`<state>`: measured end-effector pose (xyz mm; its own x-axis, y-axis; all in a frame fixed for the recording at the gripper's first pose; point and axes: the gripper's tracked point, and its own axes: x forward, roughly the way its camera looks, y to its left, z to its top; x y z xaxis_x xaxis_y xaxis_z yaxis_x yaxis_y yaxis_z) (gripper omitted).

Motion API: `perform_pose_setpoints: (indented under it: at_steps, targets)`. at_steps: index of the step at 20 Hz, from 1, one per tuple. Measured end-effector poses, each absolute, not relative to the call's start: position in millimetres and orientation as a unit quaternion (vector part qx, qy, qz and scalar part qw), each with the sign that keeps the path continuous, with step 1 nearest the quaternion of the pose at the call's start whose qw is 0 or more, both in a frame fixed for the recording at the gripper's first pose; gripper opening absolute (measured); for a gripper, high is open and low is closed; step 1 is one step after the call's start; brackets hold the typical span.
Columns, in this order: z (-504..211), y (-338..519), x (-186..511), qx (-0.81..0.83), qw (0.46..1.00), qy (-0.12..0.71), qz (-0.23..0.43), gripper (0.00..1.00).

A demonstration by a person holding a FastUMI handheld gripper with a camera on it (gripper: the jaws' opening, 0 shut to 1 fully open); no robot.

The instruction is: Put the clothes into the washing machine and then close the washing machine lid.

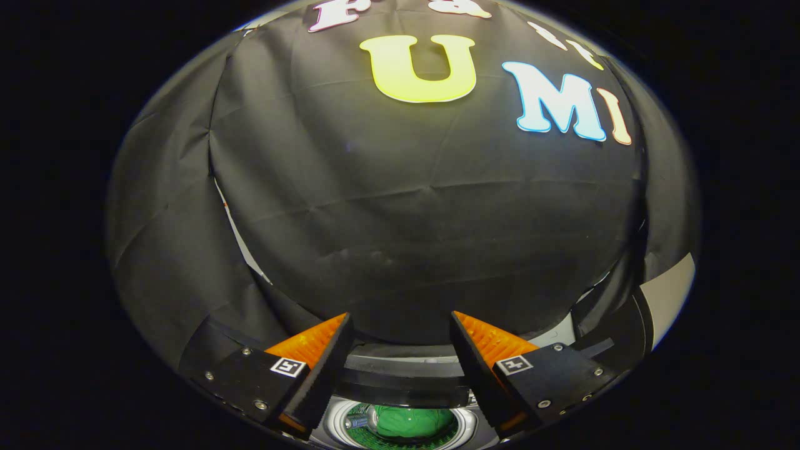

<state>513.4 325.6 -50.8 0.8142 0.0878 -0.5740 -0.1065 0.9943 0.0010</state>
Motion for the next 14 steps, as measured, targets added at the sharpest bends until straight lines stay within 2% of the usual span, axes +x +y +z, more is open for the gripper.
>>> perform_pose_setpoints:
  at_steps: [14]
  targets:
    - [-53.4,329.1,507.8,-0.012,0.953,0.294,0.077,0.95]
